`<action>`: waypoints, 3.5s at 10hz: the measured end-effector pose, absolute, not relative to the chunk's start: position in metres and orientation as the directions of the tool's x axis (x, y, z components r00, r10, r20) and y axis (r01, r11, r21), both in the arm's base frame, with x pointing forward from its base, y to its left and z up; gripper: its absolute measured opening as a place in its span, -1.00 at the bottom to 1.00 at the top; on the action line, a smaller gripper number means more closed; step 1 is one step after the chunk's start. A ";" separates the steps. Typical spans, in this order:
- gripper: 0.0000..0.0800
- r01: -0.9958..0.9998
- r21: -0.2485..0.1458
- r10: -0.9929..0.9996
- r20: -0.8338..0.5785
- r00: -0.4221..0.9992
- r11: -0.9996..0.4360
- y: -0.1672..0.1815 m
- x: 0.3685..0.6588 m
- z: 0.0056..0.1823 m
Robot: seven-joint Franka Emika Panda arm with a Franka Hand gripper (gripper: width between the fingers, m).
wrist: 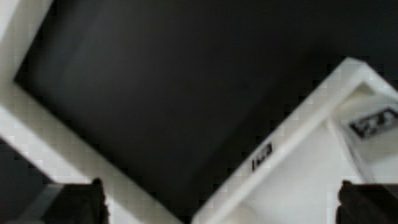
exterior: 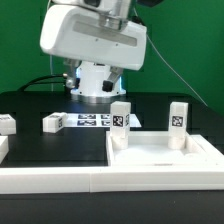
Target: Assemble square table
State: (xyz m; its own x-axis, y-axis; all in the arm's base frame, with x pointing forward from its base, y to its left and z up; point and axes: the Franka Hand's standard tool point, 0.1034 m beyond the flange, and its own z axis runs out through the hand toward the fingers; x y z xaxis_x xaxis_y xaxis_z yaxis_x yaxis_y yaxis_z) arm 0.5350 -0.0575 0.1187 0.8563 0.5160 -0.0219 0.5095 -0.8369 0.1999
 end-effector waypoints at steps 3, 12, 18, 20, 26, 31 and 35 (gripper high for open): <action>0.62 0.349 0.189 0.358 0.014 0.934 -0.918 -0.054 0.535 0.117; 0.62 0.155 0.081 0.157 0.018 0.987 -0.985 -0.120 0.459 0.089; 0.62 0.090 0.059 0.090 0.008 0.996 -0.994 -0.132 0.448 0.085; 0.62 0.018 0.034 0.017 -0.031 0.999 -0.999 -0.157 0.425 0.077; 0.62 -0.016 0.009 -0.016 -0.080 0.997 -1.000 -0.159 0.413 0.070; 0.62 -0.225 -0.054 -0.185 -0.406 0.895 -0.973 -0.137 0.408 0.067; 0.62 -0.240 -0.049 -0.164 -0.594 0.787 -0.970 -0.139 0.399 0.052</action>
Offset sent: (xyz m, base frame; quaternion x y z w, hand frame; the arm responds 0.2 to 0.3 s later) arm 0.0000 0.0000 0.0000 0.0000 0.0000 0.1938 0.9810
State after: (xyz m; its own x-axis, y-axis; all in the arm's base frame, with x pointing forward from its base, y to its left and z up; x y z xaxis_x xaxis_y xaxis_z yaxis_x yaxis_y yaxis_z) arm 0.3993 -0.1394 0.0518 0.7871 -0.1644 -0.5945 -0.2398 -0.9696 -0.0494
